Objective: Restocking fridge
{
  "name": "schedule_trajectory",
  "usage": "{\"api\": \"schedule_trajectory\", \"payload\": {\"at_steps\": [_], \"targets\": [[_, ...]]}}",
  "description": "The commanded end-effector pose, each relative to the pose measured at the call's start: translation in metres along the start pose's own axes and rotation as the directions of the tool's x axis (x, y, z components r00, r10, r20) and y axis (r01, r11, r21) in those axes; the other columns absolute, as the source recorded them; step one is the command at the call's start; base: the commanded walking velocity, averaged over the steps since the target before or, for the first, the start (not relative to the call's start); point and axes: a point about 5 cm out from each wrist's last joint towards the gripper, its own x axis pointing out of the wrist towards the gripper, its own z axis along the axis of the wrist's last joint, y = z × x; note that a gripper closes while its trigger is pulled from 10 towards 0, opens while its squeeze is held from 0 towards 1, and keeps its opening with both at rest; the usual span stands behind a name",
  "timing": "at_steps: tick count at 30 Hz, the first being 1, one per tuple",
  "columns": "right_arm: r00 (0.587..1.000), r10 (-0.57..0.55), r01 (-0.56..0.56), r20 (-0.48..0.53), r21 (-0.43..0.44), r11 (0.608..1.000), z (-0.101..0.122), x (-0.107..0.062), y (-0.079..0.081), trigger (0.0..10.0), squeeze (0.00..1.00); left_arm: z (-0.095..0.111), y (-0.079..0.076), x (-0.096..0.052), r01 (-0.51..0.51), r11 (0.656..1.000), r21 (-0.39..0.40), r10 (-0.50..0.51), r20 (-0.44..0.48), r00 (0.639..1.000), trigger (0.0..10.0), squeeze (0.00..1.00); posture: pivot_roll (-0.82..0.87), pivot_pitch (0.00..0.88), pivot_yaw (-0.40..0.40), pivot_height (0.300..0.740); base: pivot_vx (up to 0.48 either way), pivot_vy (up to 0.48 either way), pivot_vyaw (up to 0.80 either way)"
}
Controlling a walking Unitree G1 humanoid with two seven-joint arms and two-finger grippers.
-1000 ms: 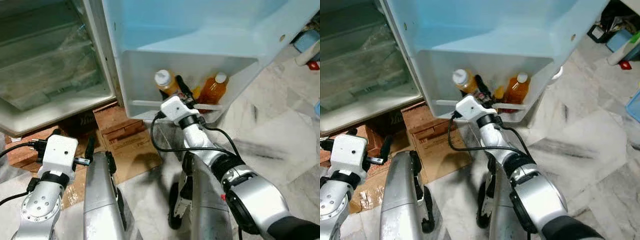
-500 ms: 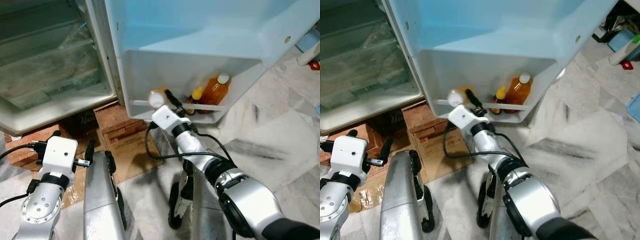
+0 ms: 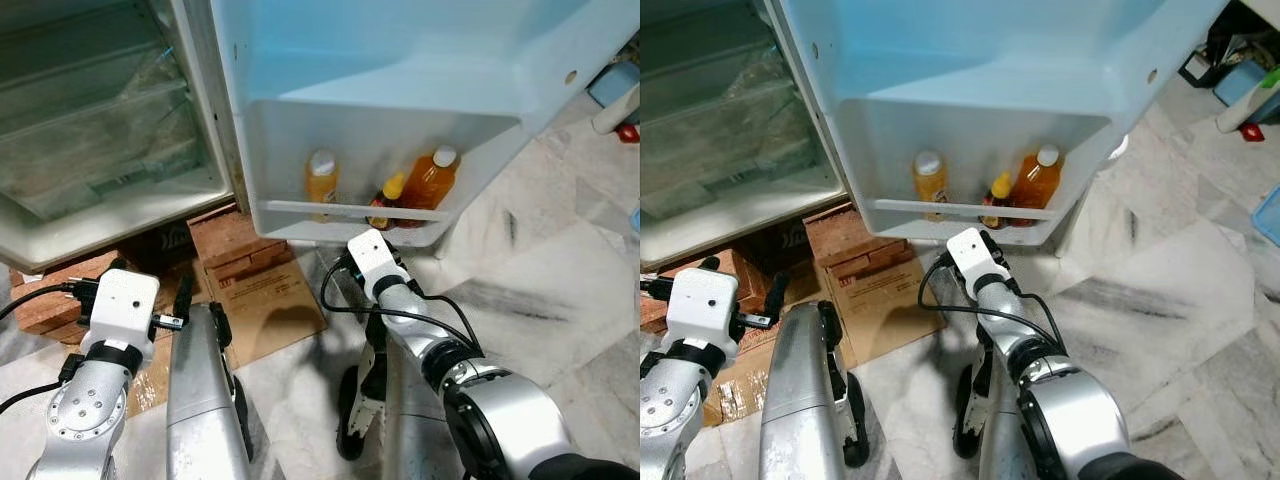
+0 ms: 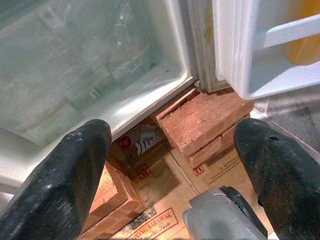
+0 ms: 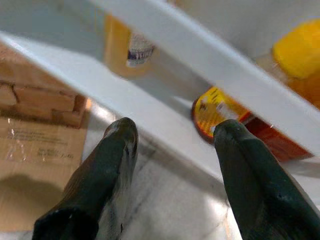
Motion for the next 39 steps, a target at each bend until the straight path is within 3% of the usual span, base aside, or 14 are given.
{"api": "schedule_trajectory", "payload": {"at_steps": [1, 8, 13, 15, 18, 19, 20, 25, 27, 30, 39], "targets": [[0.998, -0.008, 0.007, 0.059, 0.017, 1.000, 0.009, 0.002, -0.004, 10.0, 0.00, -0.005, -0.002, 0.000, -0.001, 1.000, 0.004, 0.001, -0.013, 1.000, 10.0, 0.00, 0.31, 0.226, -0.084, 0.502, 0.000, 0.000, 0.00], [0.988, -0.026, 0.022, 0.152, 0.031, 0.999, 0.015, 0.000, -0.016, 10.0, 0.00, -0.006, -0.005, 0.010, -0.021, 1.000, 0.006, 0.021, 0.007, 1.000, 10.0, 0.00, 0.27, 0.179, -0.090, 0.502, 0.000, 0.000, 0.00], [0.974, -0.092, 0.061, 0.207, 0.153, 0.986, 0.009, -0.011, -0.030, 10.0, 0.00, -0.002, -0.006, 0.023, -0.039, 0.999, -0.021, 0.040, 0.036, 0.999, 10.0, 0.00, 0.23, 0.101, -0.086, 0.502, 0.000, 0.000, 0.00], [0.964, -0.126, 0.085, 0.235, 0.179, 0.980, 0.004, -0.022, -0.034, 10.0, 0.00, -0.002, -0.008, 0.031, -0.038, 0.999, -0.027, 0.039, 0.044, 0.998, 10.0, 0.00, 0.21, 0.070, -0.082, 0.502, 0.000, 0.000, 0.00], [0.975, -0.129, 0.072, 0.180, 0.294, 0.953, -0.012, -0.051, -0.034, 10.0, 0.00, -0.003, -0.016, 0.048, -0.019, 0.998, -0.054, 0.022, 0.053, 0.998, 10.0, 0.00, 0.15, 0.002, -0.071, 0.502, 0.000, 0.000, 0.00], [0.975, -0.129, 0.072, 0.180, 0.294, 0.953, -0.012, -0.051, -0.034, 10.0, 0.00, -0.003, -0.016, 0.048, -0.019, 0.998, -0.054, 0.022, 0.053, 0.998, 10.0, 0.00, 0.15, 0.002, -0.071, 0.502, 0.000, 0.000, 0.00], [0.980, -0.119, 0.061, 0.162, 0.324, 0.944, -0.015, -0.059, -0.034, 10.0, 1.00, -0.003, -0.019, 0.051, -0.007, 0.999, -0.053, 0.010, 0.055, 0.998, 10.0, 0.00, 0.14, 0.000, -0.067, 0.502, 0.000, 0.000, 0.00], [0.986, -0.139, 0.091, 0.096, 0.394, 0.915, -0.023, -0.075, -0.039, 10.0, 1.00, -0.010, -0.027, 0.056, 0.030, 0.998, -0.064, -0.029, 0.021, 0.999, 10.0, 0.00, 0.10, 0.000, -0.055, 0.502, 0.000, 0.000, 0.00], [0.986, -0.156, 0.113, 0.057, 0.456, 0.883, -0.024, -0.088, -0.050, 10.0, 1.00, -0.013, -0.031, 0.057, 0.057, 0.996, -0.074, -0.055, 0.025, 0.998, 10.0, 0.00, 0.09, 0.000, -0.052, 0.502, 0.000, 0.000, 0.00], [0.988, -0.154, 0.128, 0.015, 0.480, 0.868, -0.026, -0.097, -0.055, 10.0, 1.00, -0.016, -0.031, 0.056, 0.061, 0.995, -0.073, -0.059, 0.029, 0.998, 10.0, 0.00, 0.08, 0.000, -0.052, 0.502, 0.000, 0.000, 0.00], [0.980, -0.191, 0.137, 0.054, 0.513, 0.847, -0.013, -0.115, -0.064, 10.0, 1.00, -0.019, -0.036, 0.058, 0.063, 0.991, -0.116, -0.058, 0.044, 0.997, 10.0, 0.00, 0.06, 0.000, -0.039, 0.502, 0.000, 0.000, 0.00]]}}
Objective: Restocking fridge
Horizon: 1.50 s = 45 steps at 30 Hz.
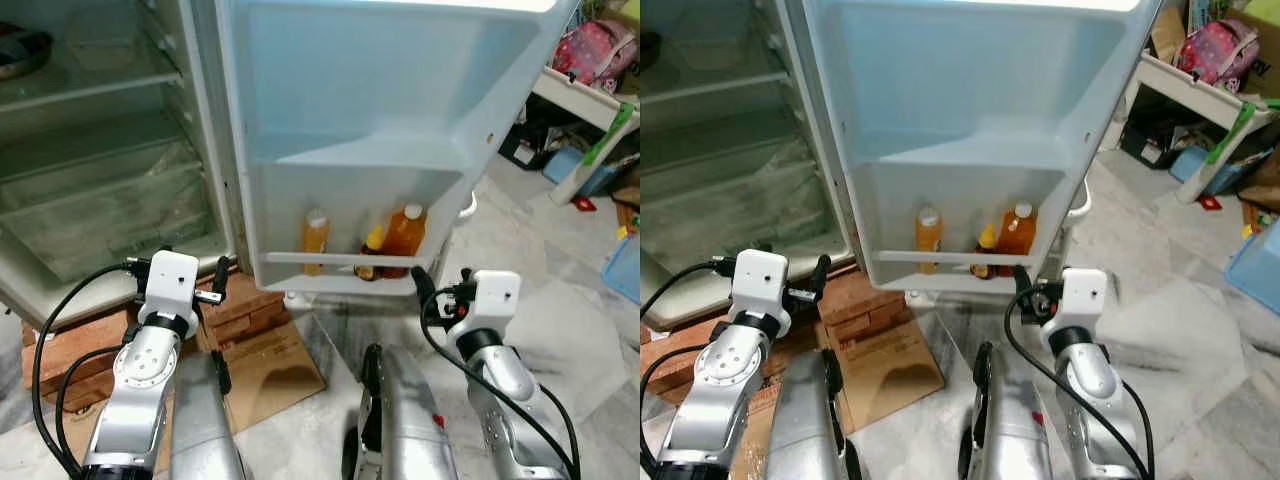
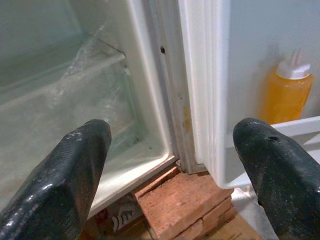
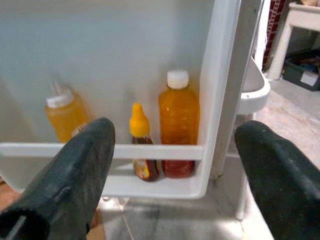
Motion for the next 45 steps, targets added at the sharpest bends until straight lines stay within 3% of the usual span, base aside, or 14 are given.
{"api": "schedule_trajectory", "payload": {"at_steps": [1, 8, 14, 15, 16, 17, 18, 26, 38, 45], "targets": [[0.999, -0.029, 0.028, 0.036, 0.009, 1.000, 0.010, -0.003, -0.003, 10.0, 1.00, 0.003, -0.002, 0.004, 0.019, 1.000, -0.015, -0.019, 0.018, 1.000, 10.0, 0.00, 0.05, 0.000, -0.035, 0.502, 0.000, 0.000, 0.00], [0.995, -0.058, 0.057, 0.080, 0.020, 0.998, 0.021, -0.004, -0.005, 10.0, 1.00, 0.007, -0.005, 0.010, 0.033, 0.999, -0.017, -0.032, 0.042, 0.999, 10.0, 0.00, 0.04, 0.000, -0.020, 0.502, 0.000, 0.000, 0.00], [0.992, -0.034, 0.033, 0.118, 0.010, 0.999, 0.032, 0.002, -0.003, 10.0, 1.00, 0.005, -0.007, 0.010, 0.041, 0.999, -0.015, -0.041, 0.043, 0.998, 10.0, 0.00, 0.04, 0.000, -0.012, 0.531, 0.000, 0.000, 0.00], [0.992, -0.038, 0.037, 0.118, 0.010, 0.999, 0.032, 0.002, -0.004, 10.0, 0.82, 0.004, -0.006, 0.009, 0.039, 0.999, -0.014, -0.038, 0.039, 0.999, 10.0, 0.00, 0.04, 0.000, -0.014, 0.540, 0.000, 0.000, 0.00], [0.992, -0.038, 0.037, 0.118, 0.010, 0.999, 0.032, 0.002, -0.004, 10.0, 0.82, 0.004, -0.006, 0.009, 0.039, 0.999, -0.014, -0.038, 0.039, 0.999, 10.0, 0.00, 0.04, 0.000, -0.014, 0.540, 0.000, 0.000, 0.00], [0.992, -0.040, 0.039, 0.118, 0.011, 0.999, 0.032, 0.001, -0.005, 10.0, 0.37, 0.002, -0.006, 0.007, 0.036, 0.999, -0.014, -0.036, 0.034, 0.999, 10.0, 0.00, 0.05, 0.000, -0.015, 0.545, 0.000, 0.000, 0.00], [0.992, -0.040, 0.039, 0.117, 0.015, 0.999, 0.032, -0.001, -0.005, 10.0, 0.00, -0.001, -0.005, 0.004, 0.032, 0.999, -0.015, -0.032, 0.024, 0.999, 10.0, 0.00, 0.05, 0.000, -0.016, 0.554, 0.000, 0.000, 0.00], [0.994, -0.044, 0.041, 0.101, 0.031, 0.999, 0.029, -0.010, -0.001, 10.0, 0.00, -0.011, -0.006, -0.007, 0.030, 1.000, -0.007, -0.031, -0.003, 1.000, 10.0, 0.00, 0.05, 0.000, -0.017, 0.587, 0.000, 0.000, 0.00], [0.994, -0.041, 0.038, 0.101, 0.034, 0.999, 0.027, -0.011, 0.001, 10.0, 0.00, -0.014, -0.007, -0.004, 0.040, 0.999, 0.002, -0.040, -0.002, 0.999, 10.0, 0.00, 0.04, 0.000, -0.006, 0.624, 0.000, 0.000, 0.00], [0.996, -0.059, 0.056, 0.071, 0.044, 0.997, 0.018, -0.017, 0.000, 10.0, 0.00, -0.017, -0.011, -0.003, 0.060, 0.998, 0.024, -0.060, -0.009, 0.998, 10.0, 0.00, 0.04, 0.000, 0.000, 0.675, 0.000, 0.000, 0.00]]}}
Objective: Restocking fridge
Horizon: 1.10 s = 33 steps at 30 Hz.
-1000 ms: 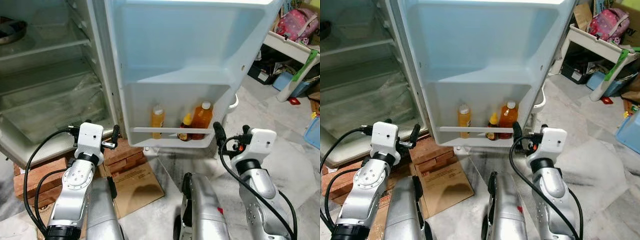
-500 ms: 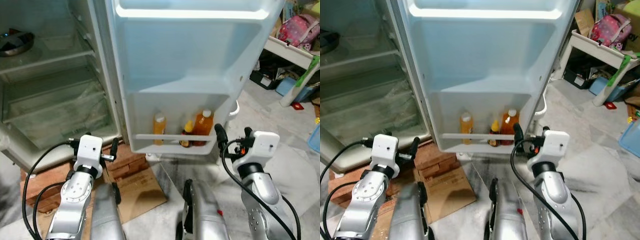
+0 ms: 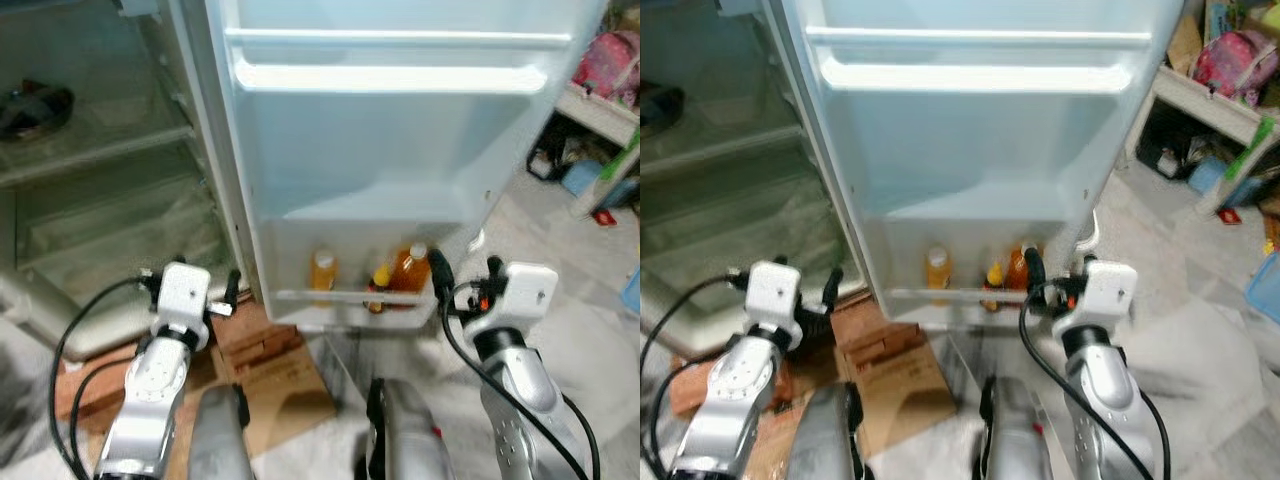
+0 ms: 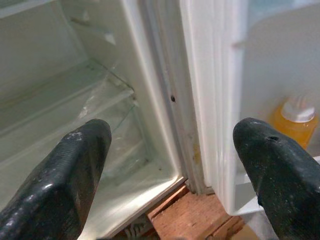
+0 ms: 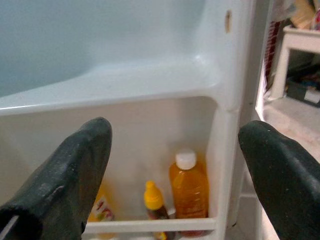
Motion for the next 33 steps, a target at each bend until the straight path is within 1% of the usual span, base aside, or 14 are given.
{"api": "schedule_trajectory", "payload": {"at_steps": [1, 5, 8, 11, 13, 16, 17, 19, 21, 23, 24, 26, 29, 33], "targets": [[1.000, -0.001, 0.001, 0.020, -0.007, 1.000, 0.005, 0.001, 0.001, 10.0, 0.00, 0.002, 0.002, 0.001, -0.002, 1.000, 0.014, 0.002, 0.010, 1.000, 10.0, 0.00, 0.04, 0.000, 0.000, 0.675, 0.000, 0.000, 0.00], [1.000, -0.017, 0.017, 0.006, 0.019, 1.000, 0.001, 0.001, 0.001, 10.0, 0.00, 0.004, 0.001, 0.005, 0.004, 1.000, 0.015, -0.005, 0.019, 1.000, 10.0, 0.00, 0.04, 0.000, 0.001, 0.699, 0.000, 0.000, 0.00], [1.000, -0.021, 0.021, -0.015, -0.010, 1.000, -0.001, 0.002, 0.002, 10.0, 0.00, 0.004, 0.000, 0.007, 0.007, 1.000, 0.018, -0.007, 0.020, 1.000, 10.0, 0.00, 0.04, 0.000, 0.001, 0.717, 0.000, 0.000, 0.00], [1.000, -0.003, 0.003, 0.004, 0.009, 1.000, 0.001, 0.001, 0.003, 10.0, 0.00, 0.002, 0.000, 0.007, 0.007, 1.000, 0.020, -0.008, 0.018, 1.000, 10.0, 0.00, 0.04, 0.000, -0.002, 0.736, 0.000, 0.000, 0.00], [1.000, -0.009, 0.009, 0.000, 0.015, 1.000, 0.001, 0.001, 0.002, 10.0, 0.00, 0.002, 0.000, 0.007, 0.008, 1.000, 0.021, -0.008, 0.017, 1.000, 10.0, 0.00, 0.04, 0.000, -0.004, 0.740, 0.000, 0.000, 0.00], [1.000, -0.018, 0.018, -0.004, 0.010, 1.000, 0.000, 0.000, 0.000, 10.0, 0.00, 0.002, -0.001, 0.007, 0.009, 1.000, 0.020, -0.010, 0.019, 1.000, 10.0, 0.00, 0.04, 0.000, -0.004, 0.740, 0.000, 0.000, 0.00], [0.998, -0.048, 0.048, -0.027, -0.009, 0.999, -0.004, 0.000, -0.003, 10.0, 0.00, 0.002, -0.001, 0.008, 0.012, 1.000, 0.018, -0.012, 0.020, 1.000, 10.0, 0.00, 0.04, 0.000, -0.004, 0.740, 0.000, 0.000, 0.00], [0.998, -0.044, 0.045, -0.054, 0.013, 0.999, -0.009, -0.001, -0.004, 10.0, 0.00, 0.001, -0.002, 0.008, 0.016, 1.000, 0.019, -0.016, 0.021, 1.000, 10.0, 0.00, 0.03, 0.000, -0.004, 0.740, 0.000, 0.000, 0.00], [0.995, -0.061, 0.061, -0.082, -0.002, 0.998, -0.014, -0.002, -0.005, 10.0, 0.00, 0.001, -0.003, 0.008, 0.017, 1.000, 0.019, -0.017, 0.022, 1.000, 10.0, 0.00, 0.03, 0.000, -0.005, 0.740, 0.000, 0.000, 0.00], [0.985, -0.100, 0.105, -0.138, 0.030, 0.994, -0.022, -0.004, -0.010, 10.0, 0.00, 0.002, -0.004, 0.010, 0.023, 1.000, 0.019, -0.023, 0.028, 0.999, 10.0, 0.00, 0.04, 0.000, -0.005, 0.740, 0.000, 0.000, 0.00], [0.985, -0.100, 0.105, -0.138, 0.030, 0.994, -0.022, -0.004, -0.010, 10.0, 0.00, 0.002, -0.004, 0.010, 0.023, 1.000, 0.019, -0.023, 0.028, 0.999, 10.0, 0.00, 0.04, 0.000, -0.005, 0.740, 0.000, 0.000, 0.00], [0.980, -0.093, 0.097, -0.178, 0.014, 0.995, -0.026, -0.003, -0.009, 10.0, 0.00, 0.004, -0.004, 0.013, 0.022, 1.000, 0.020, -0.022, 0.035, 0.999, 10.0, 0.00, 0.03, 0.000, -0.003, 0.740, 0.000, 0.000, 0.00], [0.979, -0.090, 0.088, -0.181, -0.017, 0.996, -0.026, 0.000, -0.008, 10.0, 0.00, 0.006, -0.005, 0.014, 0.021, 1.000, 0.020, -0.022, 0.040, 0.999, 10.0, 0.00, 0.04, 0.000, -0.003, 0.740, -0.319, 0.000, 0.00], [0.979, -0.085, 0.084, -0.182, -0.014, 0.996, -0.026, 0.001, -0.006, 10.0, 0.00, 0.006, -0.005, 0.014, 0.023, 1.000, 0.021, -0.024, 0.044, 0.999, 10.0, 0.00, 0.03, 0.000, 0.003, 0.740, -0.321, 0.000, 0.00]]}}
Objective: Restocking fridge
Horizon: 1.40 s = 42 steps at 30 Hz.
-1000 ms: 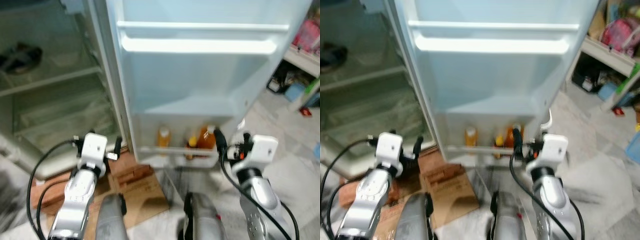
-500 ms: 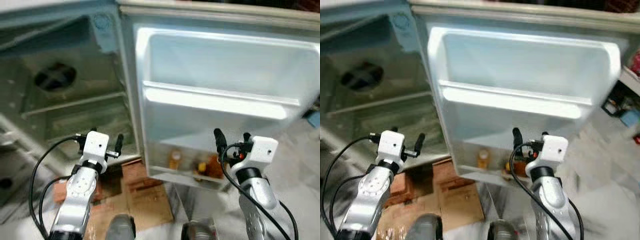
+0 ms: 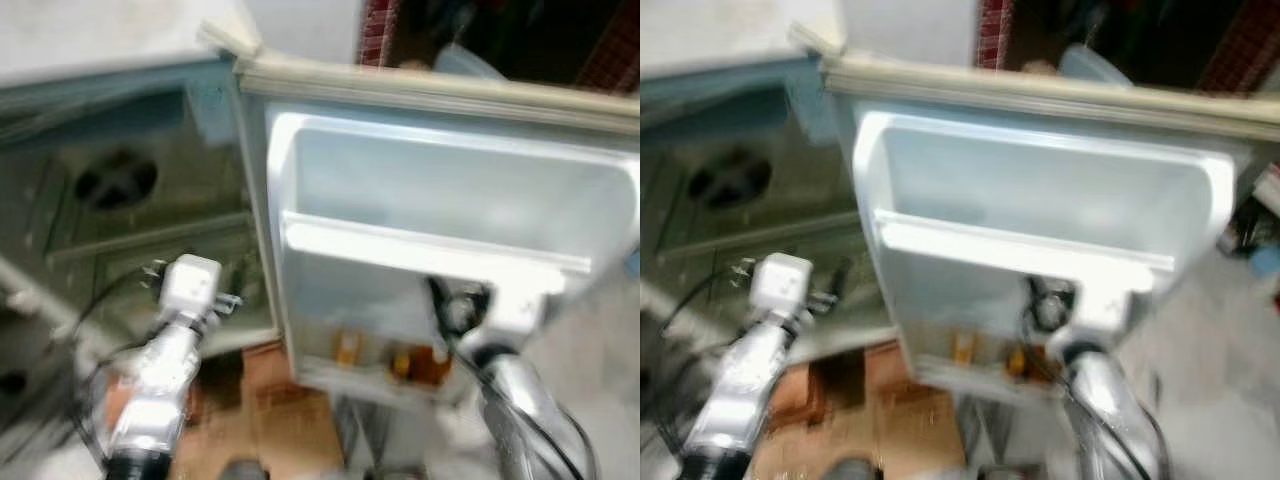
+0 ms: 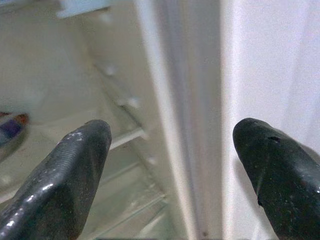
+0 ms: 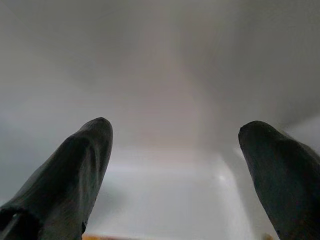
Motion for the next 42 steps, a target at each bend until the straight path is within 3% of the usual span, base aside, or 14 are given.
{"api": "schedule_trajectory", "payload": {"at_steps": [1, 9, 18, 25, 31, 42], "targets": [[0.999, 0.042, -0.042, 0.014, -0.041, 0.998, 0.004, 0.004, 0.014, 10.0, 0.00, -0.019, 0.016, -0.012, -0.050, 0.999, 0.022, 0.051, -0.085, 0.995, 10.0, 0.00, 0.04, 0.000, 0.006, 0.740, -0.319, 0.000, 0.00], [0.995, 0.073, -0.064, 0.069, -0.125, 0.990, 0.018, 0.011, 0.019, 10.0, 0.00, -0.013, 0.017, -0.008, -0.056, 0.998, 0.034, 0.058, -0.062, 0.996, 10.0, 0.00, 0.03, 0.000, 0.019, 0.740, -0.320, 0.000, 0.00], [0.990, 0.061, -0.048, 0.123, -0.107, 0.993, 0.032, 0.018, 0.017, 10.0, 0.00, -0.010, 0.020, -0.013, -0.062, 0.997, 0.050, 0.065, -0.056, 0.996, 10.0, 0.00, 0.04, 0.000, 0.016, 0.740, -0.167, 0.000, 0.00], [0.985, 0.092, -0.078, 0.144, -0.103, 0.992, 0.036, 0.016, 0.023, 10.0, 0.00, -0.008, 0.018, -0.017, -0.027, 1.000, 0.003, 0.027, -0.030, 0.999, 10.0, 0.00, 0.05, 0.000, -0.002, 0.740, 0.000, -0.079, 0.00], [0.987, 0.090, -0.082, 0.130, -0.067, 0.994, 0.033, 0.014, 0.024, 10.0, 0.00, -0.012, 0.013, -0.020, 0.003, 0.999, -0.039, -0.005, -0.043, 0.999, 10.0, 0.00, 0.04, 0.000, -0.002, 0.740, 0.333, -0.312, 0.00], [0.987, 0.105, -0.097, 0.122, -0.063, 0.993, 0.026, 0.010, 0.027, 10.0, 0.00, -0.016, 0.014, -0.021, -0.004, 0.999, -0.034, 0.002, -0.060, 0.998, 10.0, 0.00, 0.05, 0.000, -0.008, 0.740, 0.381, -0.288, 0.00]]}}
